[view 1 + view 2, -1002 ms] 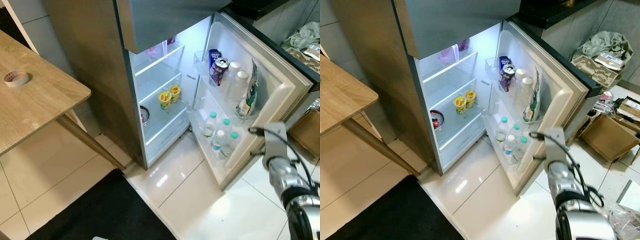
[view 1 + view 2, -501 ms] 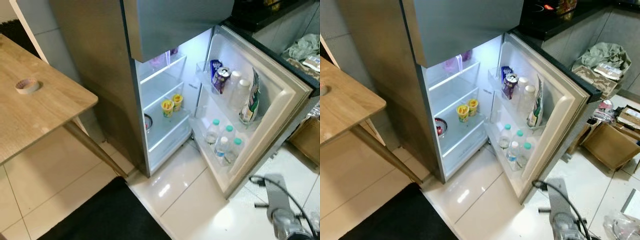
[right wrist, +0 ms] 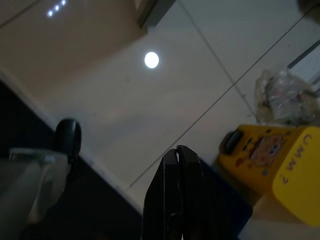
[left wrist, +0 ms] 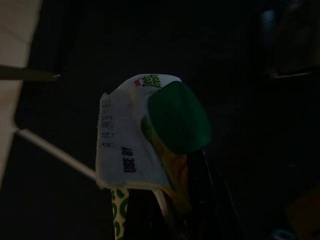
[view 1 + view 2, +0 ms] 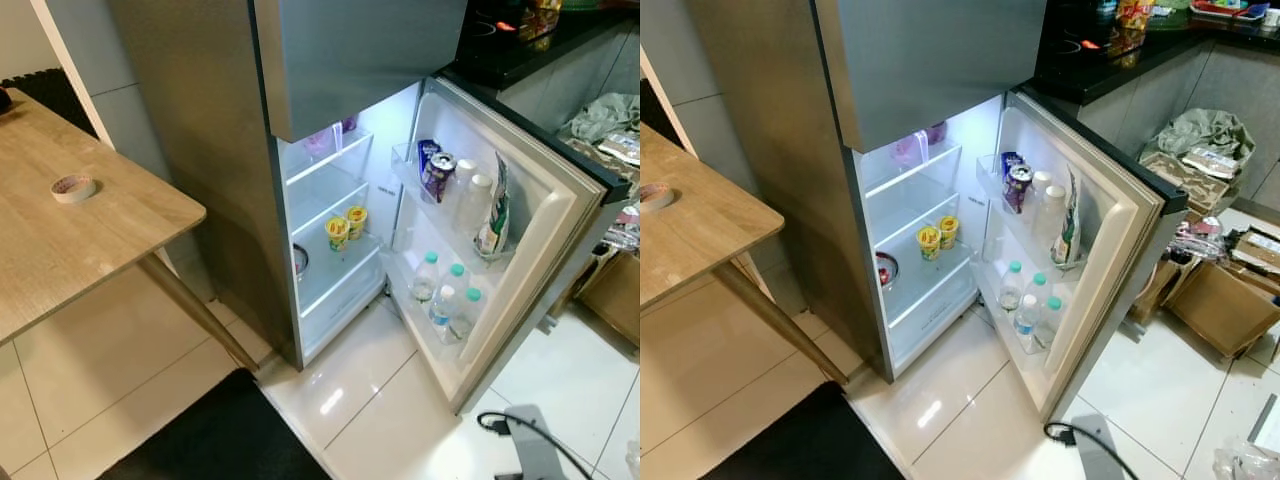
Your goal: Restocking fridge
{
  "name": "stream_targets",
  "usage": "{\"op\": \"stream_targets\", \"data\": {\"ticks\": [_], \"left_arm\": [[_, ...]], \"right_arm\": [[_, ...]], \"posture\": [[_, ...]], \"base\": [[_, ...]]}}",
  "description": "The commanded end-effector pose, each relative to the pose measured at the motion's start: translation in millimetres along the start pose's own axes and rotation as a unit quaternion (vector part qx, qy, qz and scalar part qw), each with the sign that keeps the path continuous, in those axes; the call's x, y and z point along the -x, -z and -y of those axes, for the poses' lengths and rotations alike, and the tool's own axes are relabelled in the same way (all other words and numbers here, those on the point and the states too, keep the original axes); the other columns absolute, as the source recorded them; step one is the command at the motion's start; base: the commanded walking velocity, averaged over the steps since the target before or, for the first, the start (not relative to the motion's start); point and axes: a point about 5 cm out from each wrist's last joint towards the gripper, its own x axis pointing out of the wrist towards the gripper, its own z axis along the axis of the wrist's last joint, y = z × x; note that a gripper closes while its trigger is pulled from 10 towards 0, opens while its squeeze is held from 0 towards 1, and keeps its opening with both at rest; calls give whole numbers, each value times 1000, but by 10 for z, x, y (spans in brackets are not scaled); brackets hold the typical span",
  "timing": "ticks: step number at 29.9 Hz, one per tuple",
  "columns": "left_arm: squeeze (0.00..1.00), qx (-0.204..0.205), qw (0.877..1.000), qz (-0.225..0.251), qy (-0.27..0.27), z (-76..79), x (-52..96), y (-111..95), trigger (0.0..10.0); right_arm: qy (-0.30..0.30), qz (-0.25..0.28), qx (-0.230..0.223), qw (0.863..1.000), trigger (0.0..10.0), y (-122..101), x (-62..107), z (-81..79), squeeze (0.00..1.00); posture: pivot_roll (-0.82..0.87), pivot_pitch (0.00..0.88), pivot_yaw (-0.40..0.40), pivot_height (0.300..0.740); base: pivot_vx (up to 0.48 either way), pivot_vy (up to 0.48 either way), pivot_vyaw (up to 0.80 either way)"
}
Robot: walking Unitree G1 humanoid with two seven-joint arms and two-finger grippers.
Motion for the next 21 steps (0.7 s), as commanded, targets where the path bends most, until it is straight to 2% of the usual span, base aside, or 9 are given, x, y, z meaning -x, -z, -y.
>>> {"op": "stream_targets", "data": {"ticks": [1, 6, 8, 12, 13, 15, 16, 20, 21], "left_arm": [[0, -16, 999, -30, -27, -118, 33, 117, 10000], [0, -22, 998, -38, -51, -196, 45, 129, 10000], [0, -18, 995, -42, -90, -297, 61, 128, 10000], [0, 45, 988, -24, -145, -421, 76, 66, 10000], [0, 95, 984, -5, -153, -442, 72, 10, 10000], [0, 95, 984, -5, -153, -442, 72, 10, 10000], [0, 192, 967, 42, -160, -483, 63, -135, 10000], [0, 256, 952, 74, -151, -496, 53, -243, 10000], [0, 303, 939, 104, -128, -478, 38, -354, 10000]], "right_arm": [[-16, -18, 12, 1000, 10000, 108, 17, -65, 0], [-28, -24, 23, 999, 10000, 168, 29, -106, 0], [-42, -27, 28, 998, 10000, 207, 41, -165, 0], [-60, -24, 26, 998, 10000, 222, 52, -245, 0], [-65, -21, 23, 997, 10000, 209, 52, -266, 0], [-65, -21, 23, 997, 10000, 209, 52, -266, 0], [-71, -14, 17, 997, 10000, 167, 49, -291, 0], [-73, -10, 16, 997, 10000, 135, 44, -297, 0], [-74, -6, 16, 997, 10000, 107, 40, -301, 0]], "posture": [[32, 75, 10, 740], [30, 72, 10, 740], [26, 67, 13, 740], [22, 61, 12, 740], [22, 61, 12, 740], [22, 61, 12, 740], [19, 54, 13, 740], [17, 43, 11, 740], [17, 43, 11, 740]], "base": [[0, 0, 0], [0, 0, 0], [0, 0, 0], [0, 0, 0], [0, 0, 0], [0, 0, 0], [0, 0, 0], [0, 0, 0], [0, 0, 0]]}}
